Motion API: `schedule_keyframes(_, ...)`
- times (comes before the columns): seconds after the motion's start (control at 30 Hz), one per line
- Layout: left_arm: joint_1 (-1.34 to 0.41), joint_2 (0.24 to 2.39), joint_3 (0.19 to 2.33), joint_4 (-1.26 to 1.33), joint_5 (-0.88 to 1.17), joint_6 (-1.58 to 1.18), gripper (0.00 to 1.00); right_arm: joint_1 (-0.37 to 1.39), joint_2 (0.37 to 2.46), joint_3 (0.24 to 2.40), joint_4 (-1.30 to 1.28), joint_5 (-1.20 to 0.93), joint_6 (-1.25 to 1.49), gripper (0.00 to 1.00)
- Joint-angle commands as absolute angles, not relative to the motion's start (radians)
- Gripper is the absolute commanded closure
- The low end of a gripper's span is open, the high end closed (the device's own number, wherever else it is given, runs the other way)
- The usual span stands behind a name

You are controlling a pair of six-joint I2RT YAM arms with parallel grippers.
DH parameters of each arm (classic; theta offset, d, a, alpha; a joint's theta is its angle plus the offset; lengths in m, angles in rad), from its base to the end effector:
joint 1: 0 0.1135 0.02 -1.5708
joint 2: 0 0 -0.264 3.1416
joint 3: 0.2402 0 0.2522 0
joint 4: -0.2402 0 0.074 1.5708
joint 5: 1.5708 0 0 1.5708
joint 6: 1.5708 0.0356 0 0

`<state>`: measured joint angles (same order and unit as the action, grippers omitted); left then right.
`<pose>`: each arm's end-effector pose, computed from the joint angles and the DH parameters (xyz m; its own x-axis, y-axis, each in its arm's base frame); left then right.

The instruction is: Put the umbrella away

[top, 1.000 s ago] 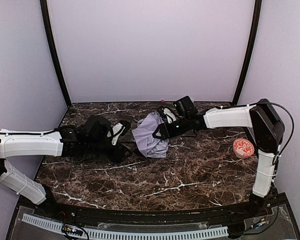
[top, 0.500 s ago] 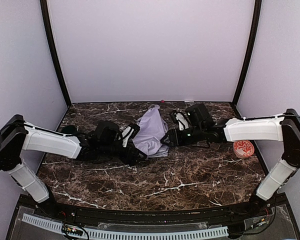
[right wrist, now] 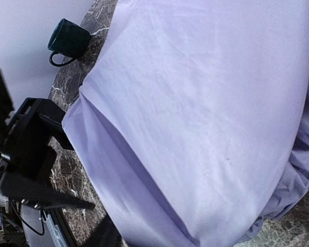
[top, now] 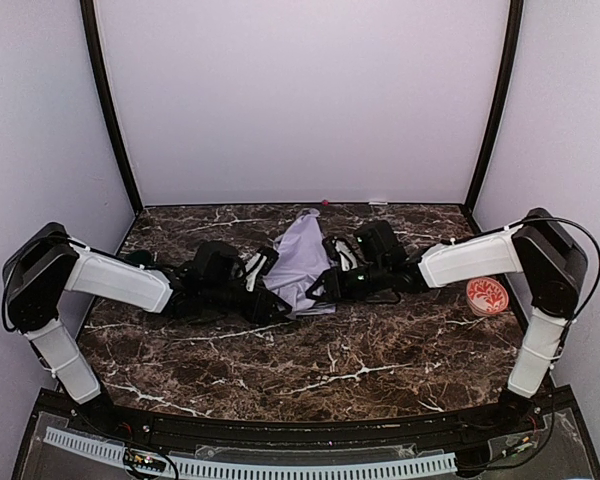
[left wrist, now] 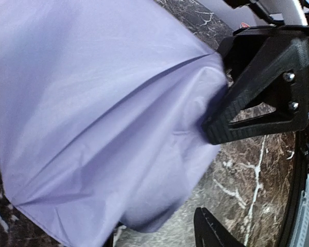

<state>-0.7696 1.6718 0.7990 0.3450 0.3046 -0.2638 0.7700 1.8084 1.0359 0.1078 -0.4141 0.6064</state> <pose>0.2391 -0.2465 0.1727 -0.5708 0.2067 -0.7946 0.7262 0.5787 -0.3711 0.2652 0.2771 0.1763 -0.8567 -0.1039 -0.5053 -0.4581 0.6036 0.6525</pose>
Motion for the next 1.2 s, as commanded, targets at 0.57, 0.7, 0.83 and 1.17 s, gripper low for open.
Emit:
schedule_keyframes(0.57, -0.724, 1.642, 0.841, 0.381, 0.555, -0.176, 1.0, 0.762, 1.728, 1.113, 0.121, -0.53, 0.541, 1.0)
schedule_keyframes(0.7, -0.723, 1.452, 0.813, 0.191, 0.48, -0.056, 1.0, 0.725, 1.641, 1.121, 0.013, -0.485, 0.46, 1.0)
schedule_keyframes(0.83, -0.724, 1.257, 0.815, 0.013, 0.458, 0.06, 1.0, 0.693, 1.585, 1.141, -0.075, -0.459, 0.41, 1.0)
schedule_keyframes(1.17, -0.79, 1.082, 0.93, -0.084, 0.51, 0.079, 1.0, 0.738, 1.496, 1.218, -0.167, -0.599, 0.356, 1.0)
